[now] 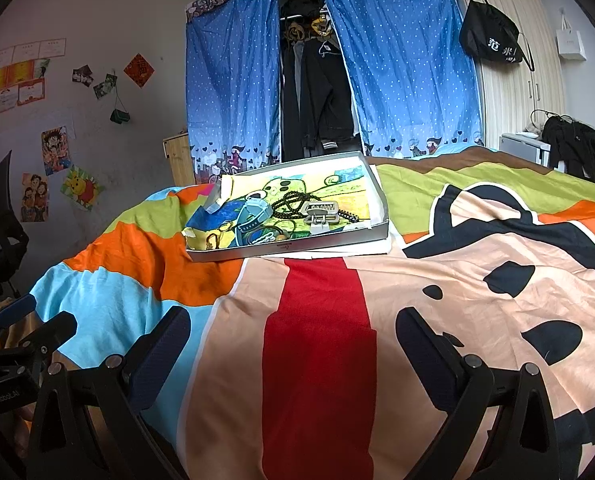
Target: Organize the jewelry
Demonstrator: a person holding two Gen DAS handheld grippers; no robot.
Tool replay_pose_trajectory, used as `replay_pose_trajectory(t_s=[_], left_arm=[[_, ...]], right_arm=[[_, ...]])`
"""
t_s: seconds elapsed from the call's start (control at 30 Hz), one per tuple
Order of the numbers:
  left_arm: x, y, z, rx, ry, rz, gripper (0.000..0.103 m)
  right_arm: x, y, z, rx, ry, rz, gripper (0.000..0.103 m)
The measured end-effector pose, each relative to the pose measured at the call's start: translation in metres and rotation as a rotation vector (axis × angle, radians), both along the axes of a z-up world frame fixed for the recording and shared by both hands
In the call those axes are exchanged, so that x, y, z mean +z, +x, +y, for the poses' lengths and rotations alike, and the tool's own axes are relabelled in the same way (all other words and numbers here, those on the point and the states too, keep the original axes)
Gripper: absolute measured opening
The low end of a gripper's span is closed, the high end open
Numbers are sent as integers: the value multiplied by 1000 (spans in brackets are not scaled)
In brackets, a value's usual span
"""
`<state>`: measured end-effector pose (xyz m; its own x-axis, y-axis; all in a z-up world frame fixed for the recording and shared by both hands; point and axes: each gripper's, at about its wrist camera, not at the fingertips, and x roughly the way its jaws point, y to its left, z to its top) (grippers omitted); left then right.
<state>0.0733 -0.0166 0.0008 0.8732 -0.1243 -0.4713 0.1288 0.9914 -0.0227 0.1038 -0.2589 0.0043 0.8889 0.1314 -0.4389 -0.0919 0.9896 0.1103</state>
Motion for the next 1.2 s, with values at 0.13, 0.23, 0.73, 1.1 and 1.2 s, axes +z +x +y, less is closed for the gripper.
replay_pose_trajectory(t_s=[0.13, 0.23, 0.73, 1.1, 1.2], left_arm=[[0, 1, 0, 0, 1, -2, 101], [1, 1, 0, -1, 1, -3, 101], [2, 3, 0, -26, -23, 20, 101], [6, 2, 5, 29, -19, 11, 101], [4, 3, 8, 40, -23, 16, 101]], right_arm=[[0, 0, 0, 0, 0, 0, 103], [0, 0, 0, 0, 0, 1, 103], [1, 1, 0, -1, 2, 5, 103], [2, 0, 1, 2, 2, 7, 103], [1, 0, 1, 1, 3, 8, 103]])
